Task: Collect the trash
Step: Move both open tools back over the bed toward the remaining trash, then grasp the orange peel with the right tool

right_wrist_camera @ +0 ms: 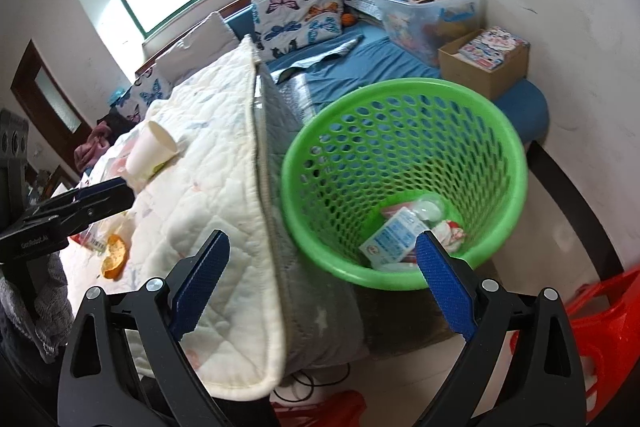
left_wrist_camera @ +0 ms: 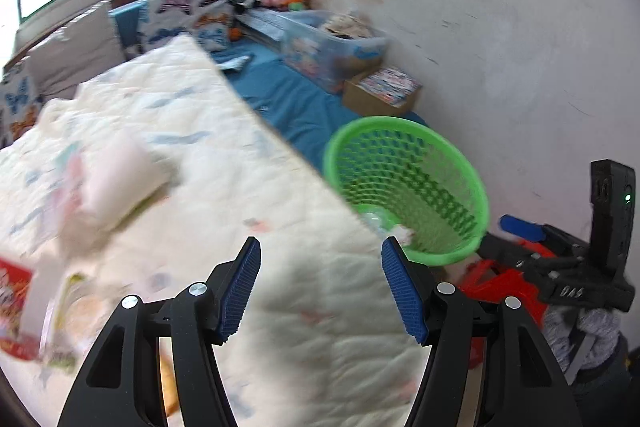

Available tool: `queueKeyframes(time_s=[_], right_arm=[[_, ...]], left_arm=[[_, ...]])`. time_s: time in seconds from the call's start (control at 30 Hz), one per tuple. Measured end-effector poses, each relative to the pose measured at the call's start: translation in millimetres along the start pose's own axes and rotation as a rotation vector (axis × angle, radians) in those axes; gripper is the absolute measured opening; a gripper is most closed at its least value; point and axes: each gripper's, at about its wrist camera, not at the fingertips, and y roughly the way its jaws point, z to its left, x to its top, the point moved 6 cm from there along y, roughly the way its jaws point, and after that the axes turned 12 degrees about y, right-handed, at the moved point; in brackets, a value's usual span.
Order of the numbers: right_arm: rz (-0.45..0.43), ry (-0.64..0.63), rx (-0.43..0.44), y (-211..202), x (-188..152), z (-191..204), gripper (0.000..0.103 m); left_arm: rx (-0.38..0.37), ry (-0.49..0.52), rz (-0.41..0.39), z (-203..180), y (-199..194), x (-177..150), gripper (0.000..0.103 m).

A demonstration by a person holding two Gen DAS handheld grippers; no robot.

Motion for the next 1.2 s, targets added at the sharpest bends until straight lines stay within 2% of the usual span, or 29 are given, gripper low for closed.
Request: queueKeyframes(time_s=[0.23, 0.57, 0.83, 1.2], right_arm=[[0.023, -0.042, 0.037, 8.0, -6.6, 27.8, 0.093], [0.098, -0.166, 0.124, 34.3, -35.7, 99.5, 0.093], [0.190, -0.288, 0.206, 63.2, -74.8, 169.2, 0.093], [0.301, -0.471, 0.283, 95.4, -125.1, 247.3, 0.090]], left_arm=[[0.105, -0.088, -0.023, 53.8, -37.1, -38.8, 0.061], [0.217, -0.260, -0.057, 131.6, -90.4, -89.4, 0.061], [0.257, -0.331, -0.065, 158.3, -116.1, -121.6, 0.061], [0.267, -0.390, -0.061, 175.0, -125.2, -147.7, 0.061]])
